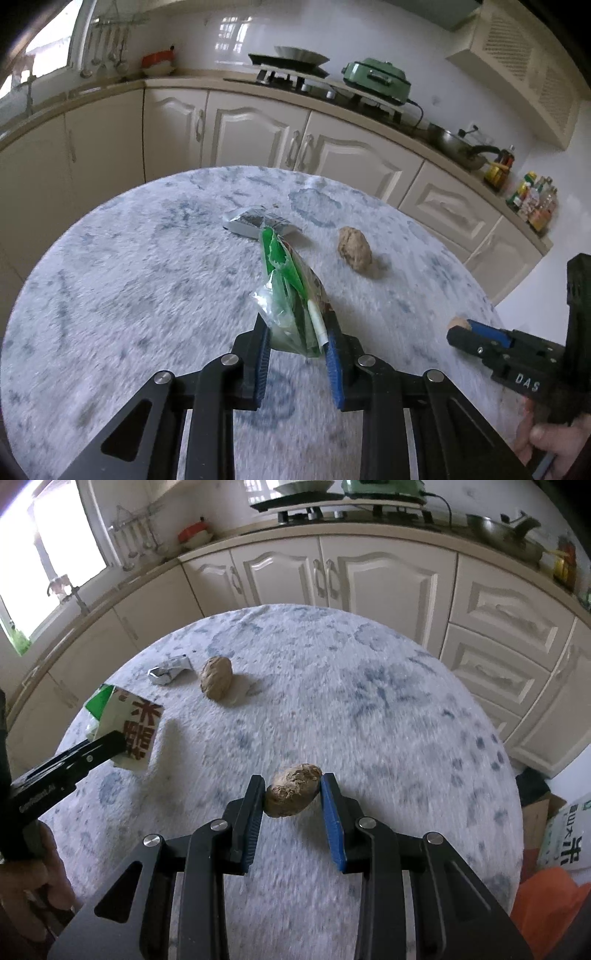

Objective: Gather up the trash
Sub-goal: 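Lift both held items and carry them over the blue bin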

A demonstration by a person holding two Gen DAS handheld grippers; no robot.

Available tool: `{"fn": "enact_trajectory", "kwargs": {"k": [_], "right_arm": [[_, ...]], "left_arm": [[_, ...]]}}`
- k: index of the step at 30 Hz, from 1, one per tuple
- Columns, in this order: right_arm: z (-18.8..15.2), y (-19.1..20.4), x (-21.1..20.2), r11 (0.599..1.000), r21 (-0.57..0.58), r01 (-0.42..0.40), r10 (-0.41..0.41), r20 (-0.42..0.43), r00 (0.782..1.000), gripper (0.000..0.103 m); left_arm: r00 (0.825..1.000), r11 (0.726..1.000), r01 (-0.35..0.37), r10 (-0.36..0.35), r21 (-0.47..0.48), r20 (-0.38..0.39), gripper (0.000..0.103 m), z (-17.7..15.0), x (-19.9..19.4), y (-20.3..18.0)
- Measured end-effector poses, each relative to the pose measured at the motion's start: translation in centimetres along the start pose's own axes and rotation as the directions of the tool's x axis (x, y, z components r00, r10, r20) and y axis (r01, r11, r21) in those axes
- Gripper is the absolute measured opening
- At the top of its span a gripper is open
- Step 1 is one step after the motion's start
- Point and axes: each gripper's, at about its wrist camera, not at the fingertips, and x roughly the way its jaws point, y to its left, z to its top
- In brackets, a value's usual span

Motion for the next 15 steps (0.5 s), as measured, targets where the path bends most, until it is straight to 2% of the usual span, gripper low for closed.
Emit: {"fn": "enact_trajectory", "kwargs": {"k": [7,15], "right_arm": [[-1.1,-0.2,-3.3,1.0,0.011,-0.002,0.002,0.045,0.999,0.031],[-1.5,-1.2,-9.0,1.0,0.029,-0.001,-0.003,0.137,0.991,0.031]], "left_arm": [[0.999,0.998,-0.004,0.0,0.068,0.052,0.022,-1.4,-4.6,-2.2],[0.99,0.988,0.057,-0.075,0.142,0.123,0.022,-1.7,-10.1,-6.4]]}}
